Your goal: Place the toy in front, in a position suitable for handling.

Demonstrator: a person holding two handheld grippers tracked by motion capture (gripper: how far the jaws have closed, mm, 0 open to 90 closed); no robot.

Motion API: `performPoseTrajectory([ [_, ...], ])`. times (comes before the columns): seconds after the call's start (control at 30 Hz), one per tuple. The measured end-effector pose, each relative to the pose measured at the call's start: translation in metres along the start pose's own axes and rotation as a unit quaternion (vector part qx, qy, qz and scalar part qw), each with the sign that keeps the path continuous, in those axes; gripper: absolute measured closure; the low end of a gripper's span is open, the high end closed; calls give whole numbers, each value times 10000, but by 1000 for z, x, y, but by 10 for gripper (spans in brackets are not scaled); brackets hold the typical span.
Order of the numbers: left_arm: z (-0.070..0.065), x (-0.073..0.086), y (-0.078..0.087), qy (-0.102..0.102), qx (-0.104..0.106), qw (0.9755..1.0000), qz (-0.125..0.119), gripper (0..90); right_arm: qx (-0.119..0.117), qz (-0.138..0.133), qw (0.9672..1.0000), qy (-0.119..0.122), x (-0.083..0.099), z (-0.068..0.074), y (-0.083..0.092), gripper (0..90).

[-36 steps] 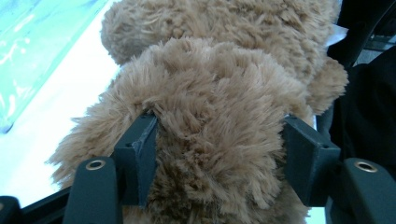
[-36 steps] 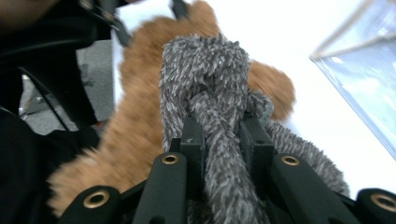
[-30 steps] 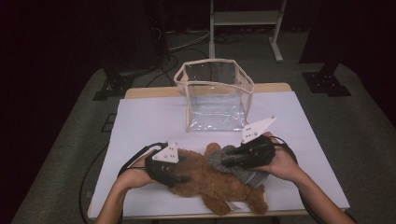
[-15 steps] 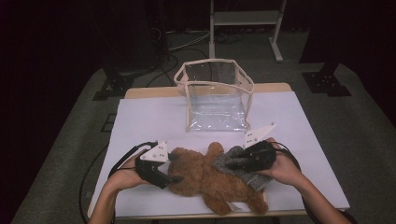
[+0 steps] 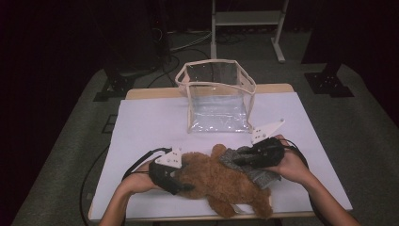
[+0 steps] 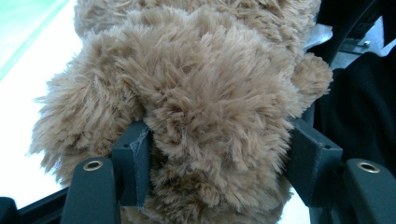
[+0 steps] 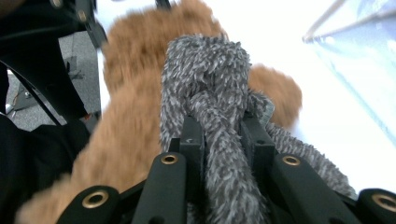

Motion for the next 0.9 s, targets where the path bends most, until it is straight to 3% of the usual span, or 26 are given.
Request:
performPoseTrajectory([
  [0.13,-6,-10,-14,-91,129,9999,-5,332,-90,33,9997,236,-17,0,-12,732],
  [0.23,-8,-13,-18,-175,112,9998,19,327,-113,192,9993,308,-17,2,-17,732],
  [0.33,-9,-12,-18,-175,122,9998,-1,327,11,302,9994,171,-1,-4,-11,733],
  [0.4,-9,-12,-18,-201,100,9997,18,326,110,308,9994,-103,12,-10,-3,733],
  [0.5,-11,-14,-19,-253,79,9996,65,325,217,276,9990,-272,23,-17,4,733],
  [0.67,-13,-15,-20,-339,13,9994,113,318,180,147,9995,-218,13,-19,1,732],
  [0.77,-15,-14,-19,-391,-27,9992,116,319,92,236,9996,-119,-1,-27,-15,732],
  [0.9,-16,-12,-16,-429,-56,9990,135,319,113,428,9986,-272,10,-39,-25,732],
])
Point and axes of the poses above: each handheld gripper's, and its own axes: y roughly backward along the jaws, x roughly out of its underside, z roughly to its left, the point moved 1 cm from there along -y, roughly forward along the jaws, and after that the axes turned 14 degrees about y, right-handed, at the moved point
